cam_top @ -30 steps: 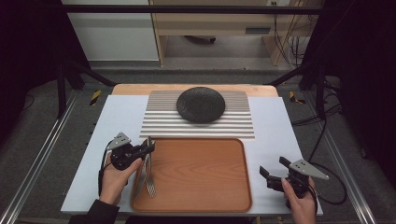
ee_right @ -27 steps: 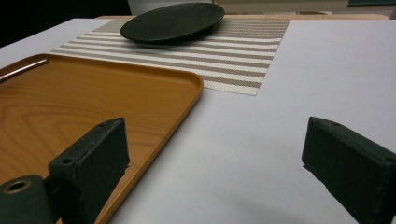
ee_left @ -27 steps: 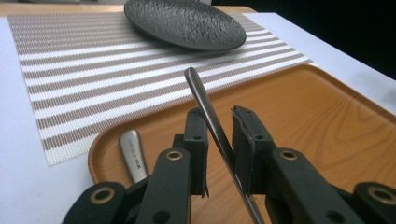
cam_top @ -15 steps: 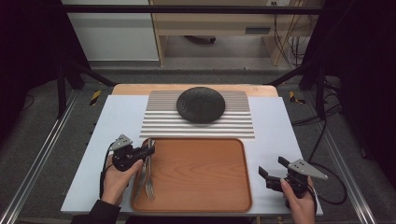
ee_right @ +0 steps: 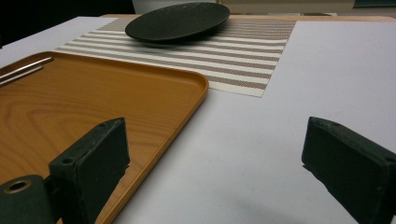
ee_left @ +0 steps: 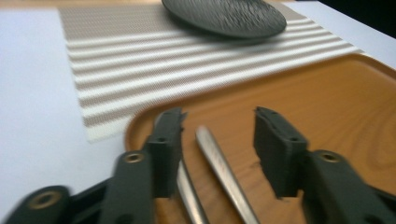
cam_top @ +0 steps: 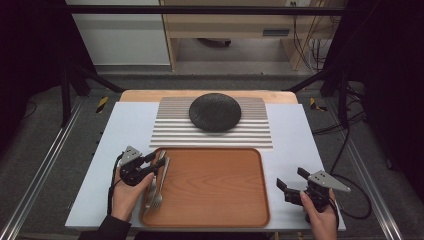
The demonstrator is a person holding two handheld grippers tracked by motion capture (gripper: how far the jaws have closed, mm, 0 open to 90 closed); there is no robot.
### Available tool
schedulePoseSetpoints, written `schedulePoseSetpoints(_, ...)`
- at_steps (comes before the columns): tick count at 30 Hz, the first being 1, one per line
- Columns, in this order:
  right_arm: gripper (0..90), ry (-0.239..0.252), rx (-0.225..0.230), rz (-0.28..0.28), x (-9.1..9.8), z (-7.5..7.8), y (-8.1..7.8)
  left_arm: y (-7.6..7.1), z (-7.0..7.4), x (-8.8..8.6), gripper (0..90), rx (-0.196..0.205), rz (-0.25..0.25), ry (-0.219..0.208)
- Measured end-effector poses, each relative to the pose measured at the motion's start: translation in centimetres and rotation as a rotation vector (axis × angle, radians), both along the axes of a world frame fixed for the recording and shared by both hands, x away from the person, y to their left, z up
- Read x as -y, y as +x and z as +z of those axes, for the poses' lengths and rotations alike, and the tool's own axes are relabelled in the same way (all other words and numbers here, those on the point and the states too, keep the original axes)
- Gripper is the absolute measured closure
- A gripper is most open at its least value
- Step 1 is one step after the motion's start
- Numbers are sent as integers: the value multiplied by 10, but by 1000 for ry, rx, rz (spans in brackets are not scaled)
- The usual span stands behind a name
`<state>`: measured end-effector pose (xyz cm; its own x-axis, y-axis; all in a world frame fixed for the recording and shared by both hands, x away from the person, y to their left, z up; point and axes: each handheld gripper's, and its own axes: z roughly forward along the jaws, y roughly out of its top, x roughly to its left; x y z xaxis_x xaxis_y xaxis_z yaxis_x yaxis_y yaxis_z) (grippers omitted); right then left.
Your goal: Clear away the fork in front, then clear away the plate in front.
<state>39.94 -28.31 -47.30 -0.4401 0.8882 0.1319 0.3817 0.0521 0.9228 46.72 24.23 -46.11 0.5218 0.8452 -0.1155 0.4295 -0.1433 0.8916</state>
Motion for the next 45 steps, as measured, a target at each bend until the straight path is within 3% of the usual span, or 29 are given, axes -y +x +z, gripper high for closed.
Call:
schedulePoseSetpoints(5,74,1,3,4,-1,0,0,-4,3,-2,375,79,33,47)
schedulePoseSetpoints(11,71,-4,5,6,-1,0,0,-6,2,-1,269,112,27,70)
schedulePoseSetpoints(14,71,-6,8,6,-2,1,-1,-6,2,1,226,126,12,100)
schedulePoseSetpoints(17,71,-11,14,4,-2,1,-1,-9,6,0,176,166,3,147)
schedulePoseSetpoints(21,71,-13,32,2,-1,2,-1,-11,7,-1,119,192,-10,167)
schedulePoseSetpoints(27,73,-24,75,-17,0,4,-3,-12,6,-3,75,223,-25,167)
schedulePoseSetpoints(45,75,-52,122,-3,-6,3,-4,-13,5,-5,72,232,-24,157)
